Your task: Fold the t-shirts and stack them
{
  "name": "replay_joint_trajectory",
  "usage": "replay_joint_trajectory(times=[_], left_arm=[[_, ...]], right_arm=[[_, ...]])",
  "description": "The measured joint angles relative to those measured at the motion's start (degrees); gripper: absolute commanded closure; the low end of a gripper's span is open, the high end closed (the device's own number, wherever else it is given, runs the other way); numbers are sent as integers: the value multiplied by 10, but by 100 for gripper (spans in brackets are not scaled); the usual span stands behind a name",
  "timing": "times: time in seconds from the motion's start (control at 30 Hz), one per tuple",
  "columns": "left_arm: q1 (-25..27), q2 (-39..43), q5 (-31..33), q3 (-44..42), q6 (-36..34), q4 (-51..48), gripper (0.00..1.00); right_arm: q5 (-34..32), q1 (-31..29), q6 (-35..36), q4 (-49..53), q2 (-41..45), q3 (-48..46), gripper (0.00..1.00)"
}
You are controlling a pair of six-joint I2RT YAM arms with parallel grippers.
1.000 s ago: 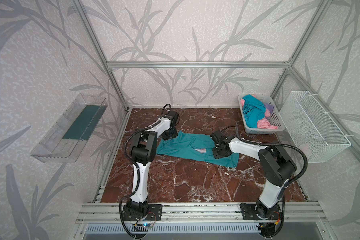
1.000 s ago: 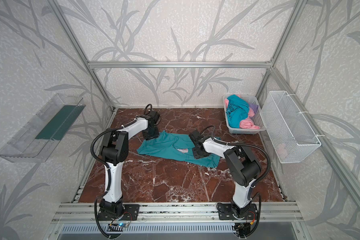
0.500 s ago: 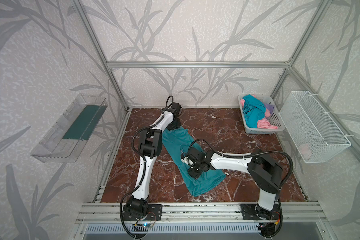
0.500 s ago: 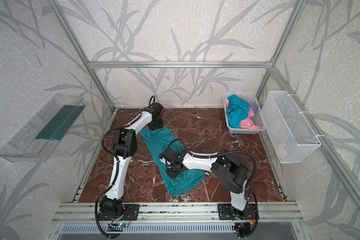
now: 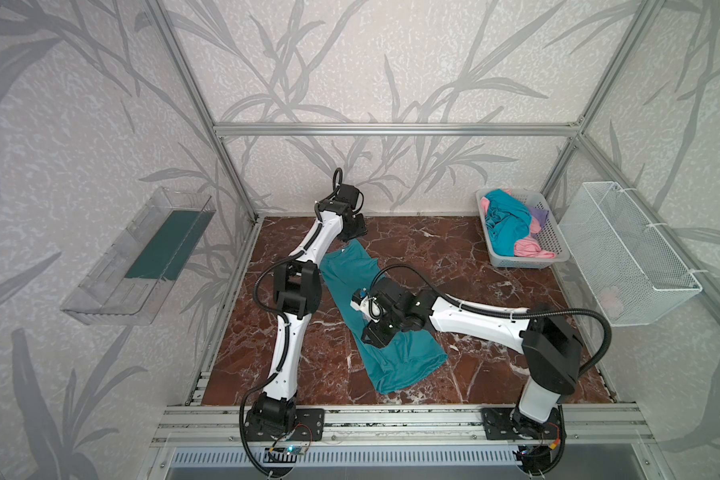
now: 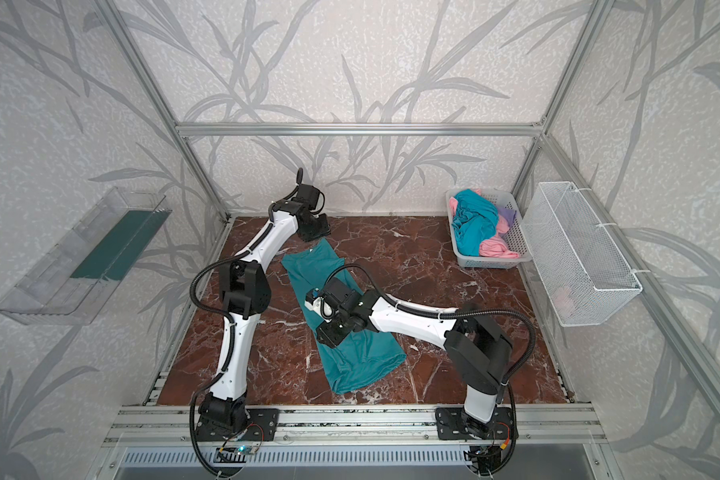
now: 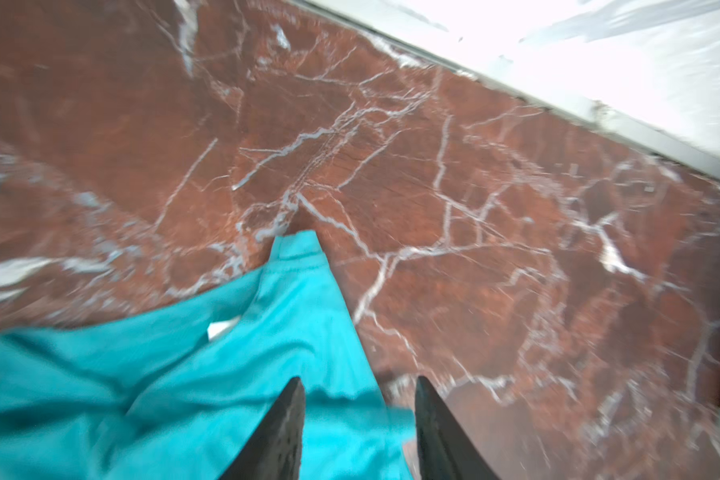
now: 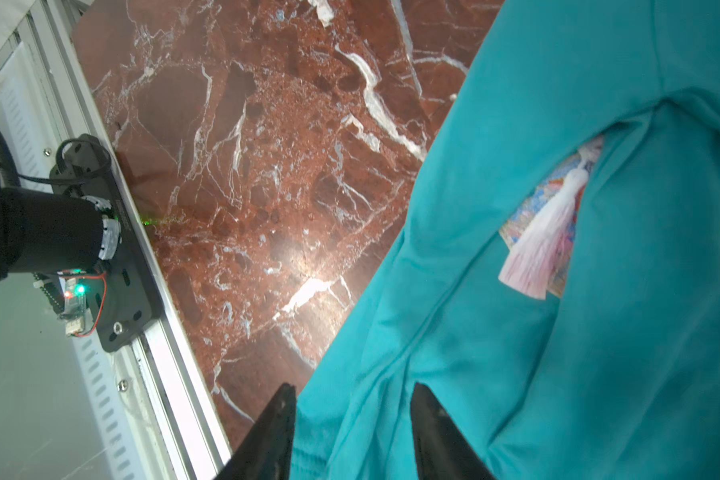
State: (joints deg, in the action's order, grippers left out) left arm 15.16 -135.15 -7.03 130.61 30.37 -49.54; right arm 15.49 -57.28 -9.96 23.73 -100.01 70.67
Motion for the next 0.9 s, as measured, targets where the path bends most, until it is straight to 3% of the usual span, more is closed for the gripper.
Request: replay_joint_trajectory(times=[0.2, 0.37, 0.57, 0.8, 0.87, 0.9], left_arm=[[0, 179, 26, -188, 1, 26, 52], [0, 296, 37, -408, 20, 83, 52], [-1, 306, 33, -574, 55, 129, 52], [-1, 303, 24, -620, 84, 182, 52], [-1, 295, 24, -620, 87, 197, 52], [-1, 290, 24, -620, 88, 201, 52]], right_arm=[[0, -3, -19, 33, 15, -58, 44], [8, -5, -23, 45, 0, -66, 44], [31, -21, -25, 44, -31, -66, 41], [42, -35, -26, 48, -54, -57, 37], [39, -35, -27, 48, -54, -55, 48], [38, -35, -27, 49, -55, -55, 60]])
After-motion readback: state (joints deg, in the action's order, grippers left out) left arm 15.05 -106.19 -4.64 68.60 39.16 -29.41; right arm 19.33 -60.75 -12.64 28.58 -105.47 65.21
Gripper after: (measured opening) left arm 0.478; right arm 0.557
